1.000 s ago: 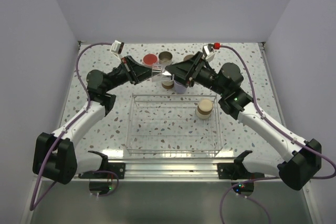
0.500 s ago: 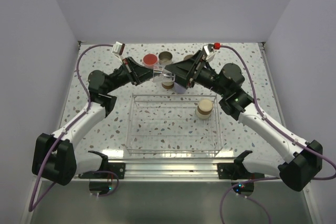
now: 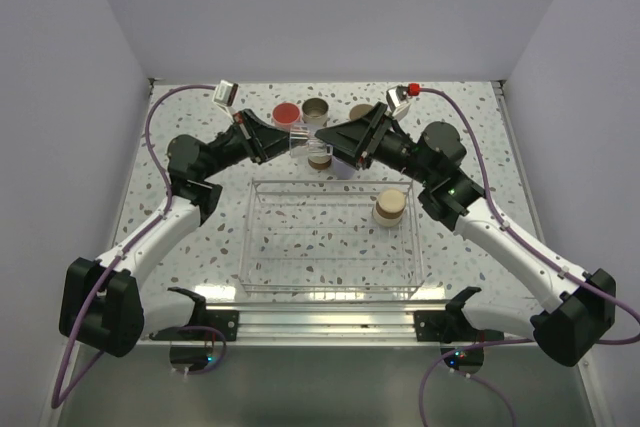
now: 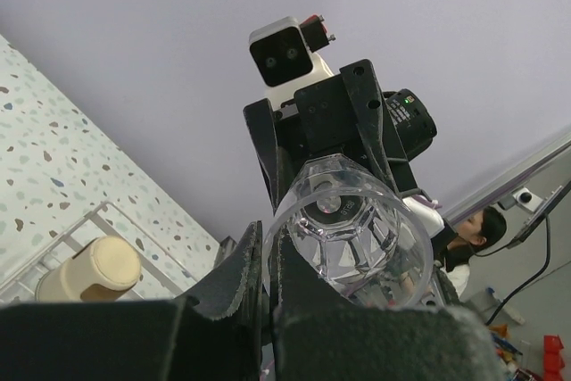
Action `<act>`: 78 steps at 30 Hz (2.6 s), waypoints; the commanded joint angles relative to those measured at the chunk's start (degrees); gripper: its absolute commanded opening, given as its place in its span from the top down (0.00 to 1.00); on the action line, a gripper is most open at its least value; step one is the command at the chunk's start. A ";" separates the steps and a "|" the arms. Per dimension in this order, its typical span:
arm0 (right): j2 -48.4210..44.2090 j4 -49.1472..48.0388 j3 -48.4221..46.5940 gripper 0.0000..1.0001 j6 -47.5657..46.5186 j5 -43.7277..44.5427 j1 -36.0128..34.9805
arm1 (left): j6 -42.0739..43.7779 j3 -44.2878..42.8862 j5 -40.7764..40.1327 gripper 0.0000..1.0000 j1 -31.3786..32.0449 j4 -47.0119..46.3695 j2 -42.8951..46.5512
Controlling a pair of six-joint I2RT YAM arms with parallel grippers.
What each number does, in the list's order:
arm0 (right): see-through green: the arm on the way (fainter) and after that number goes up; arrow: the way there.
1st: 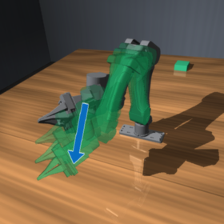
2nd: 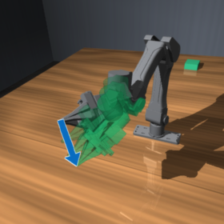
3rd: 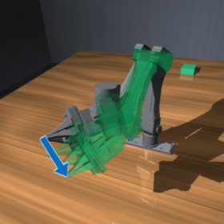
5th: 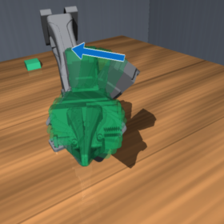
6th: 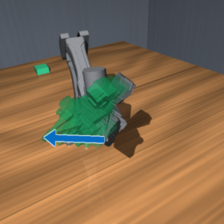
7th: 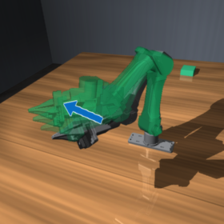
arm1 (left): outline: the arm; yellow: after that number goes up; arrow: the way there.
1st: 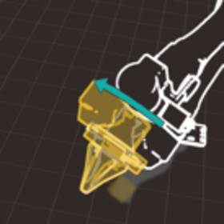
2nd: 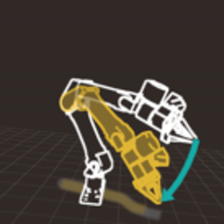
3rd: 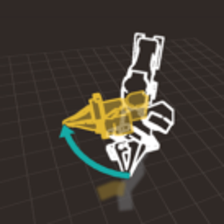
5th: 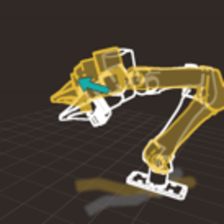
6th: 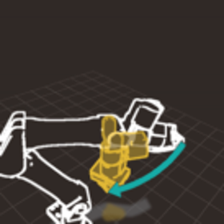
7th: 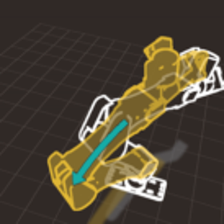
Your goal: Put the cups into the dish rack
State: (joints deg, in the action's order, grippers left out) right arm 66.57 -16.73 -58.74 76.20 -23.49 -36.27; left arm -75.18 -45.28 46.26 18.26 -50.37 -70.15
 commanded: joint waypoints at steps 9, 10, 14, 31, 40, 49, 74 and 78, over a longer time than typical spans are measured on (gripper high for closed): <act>-5.57 1.24 -2.07 1.00 -3.16 2.74 -0.38 | 11.54 -3.41 -1.08 0.50 0.02 15.02 1.07; -5.31 2.74 -2.86 1.00 -3.78 2.74 -0.29 | 12.50 -3.68 -1.08 0.46 0.02 15.73 1.07; -5.04 8.55 -7.43 1.00 -7.99 4.41 -0.20 | 16.28 -5.34 -1.44 0.25 -0.24 21.53 1.07; -6.71 37.90 -25.89 1.00 -31.80 13.19 5.69 | 50.91 -23.54 -25.67 0.00 -8.68 73.56 4.14; -2.77 59.15 -35.02 1.00 -46.22 18.64 5.51 | 55.31 -26.53 -53.27 0.00 -8.59 81.92 4.23; 4.27 76.67 -36.54 1.00 -49.22 28.31 2.88 | 58.39 -24.25 -51.10 0.00 -8.59 78.50 5.02; 21.32 69.74 -25.11 1.00 -48.69 33.42 -7.50 | 58.48 -26.09 -40.46 0.01 -8.51 79.99 0.28; 23.69 68.59 -24.58 1.00 -49.31 34.91 -7.41 | 58.04 -25.56 -40.11 0.02 -8.51 79.20 0.28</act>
State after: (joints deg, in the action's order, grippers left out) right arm 89.27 55.09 -83.79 28.08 8.67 -43.51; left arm -17.80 -69.25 4.86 9.82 30.09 -70.19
